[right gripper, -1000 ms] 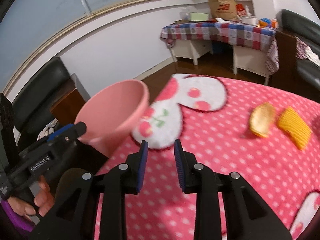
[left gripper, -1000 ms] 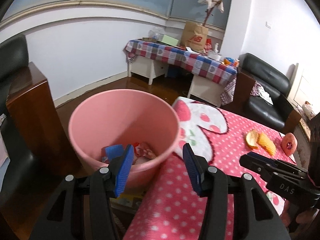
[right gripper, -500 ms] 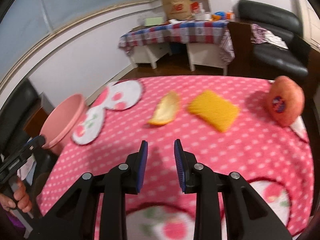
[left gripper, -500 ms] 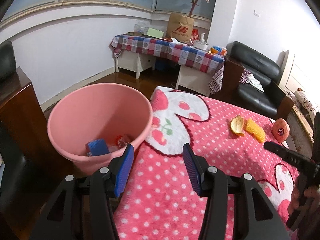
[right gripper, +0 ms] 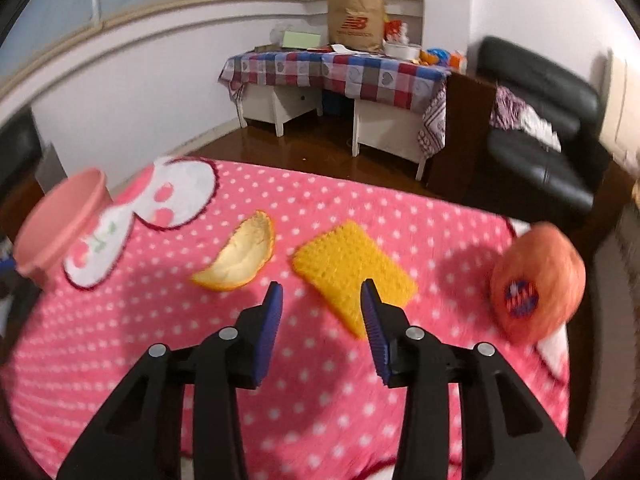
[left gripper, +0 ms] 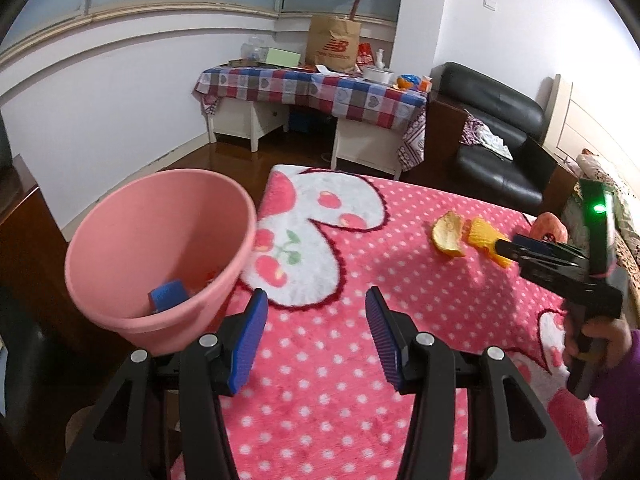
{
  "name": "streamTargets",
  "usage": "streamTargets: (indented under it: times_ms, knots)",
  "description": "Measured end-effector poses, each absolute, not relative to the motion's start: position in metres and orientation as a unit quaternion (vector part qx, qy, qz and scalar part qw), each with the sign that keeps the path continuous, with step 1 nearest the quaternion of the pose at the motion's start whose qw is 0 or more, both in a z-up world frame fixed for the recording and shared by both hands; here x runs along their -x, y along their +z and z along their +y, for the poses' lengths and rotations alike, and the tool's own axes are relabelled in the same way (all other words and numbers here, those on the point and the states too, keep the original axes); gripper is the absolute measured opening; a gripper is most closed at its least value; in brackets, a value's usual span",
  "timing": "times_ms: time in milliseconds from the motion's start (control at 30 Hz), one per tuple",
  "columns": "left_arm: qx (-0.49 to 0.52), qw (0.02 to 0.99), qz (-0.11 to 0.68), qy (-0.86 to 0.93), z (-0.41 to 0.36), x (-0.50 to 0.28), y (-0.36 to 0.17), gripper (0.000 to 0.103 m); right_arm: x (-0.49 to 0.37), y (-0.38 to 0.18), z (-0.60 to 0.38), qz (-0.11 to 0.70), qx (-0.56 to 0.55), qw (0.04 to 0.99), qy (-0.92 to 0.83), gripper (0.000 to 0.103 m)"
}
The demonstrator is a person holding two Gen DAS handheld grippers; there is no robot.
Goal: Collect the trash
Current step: 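Grasp the yellow foam net with the right tool while the left tool grasps an orange peel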
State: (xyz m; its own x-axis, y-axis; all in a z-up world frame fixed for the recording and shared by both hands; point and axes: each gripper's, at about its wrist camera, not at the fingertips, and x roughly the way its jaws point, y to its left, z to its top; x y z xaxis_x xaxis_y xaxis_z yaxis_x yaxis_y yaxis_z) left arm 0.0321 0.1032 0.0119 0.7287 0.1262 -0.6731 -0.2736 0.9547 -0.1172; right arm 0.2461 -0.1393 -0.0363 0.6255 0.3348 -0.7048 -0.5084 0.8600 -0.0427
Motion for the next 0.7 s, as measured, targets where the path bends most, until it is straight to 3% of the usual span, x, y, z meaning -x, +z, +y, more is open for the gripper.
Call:
streamTargets:
  times_ms: [167,300,433,700]
  knots:
    - [0.104,0.925,0.355,0.091,0.092,-0.046,0.015,0.050,-0.266,-0.049,-0.129,0.372,0.152,0.890,0.217,0.041]
    - [0.094,0.927,0.354,0.074,0.077,-0.060,0.018,0.050,-0.276,-0.052,-0.136,0.380,0.116,0.892,0.216,0.040]
    - [0.088,0.930,0.352,0.050,0.062,-0.075,0.018,0.050,-0.278,-0.051,-0.145,0.382,0.079,0.895,0.217,0.015]
    - [0.111,0.927,0.359,0.011,0.042,-0.109,0.007,0.050,-0.257,-0.036,-0.170,0.370,-0.020,0.900,0.230,0.011]
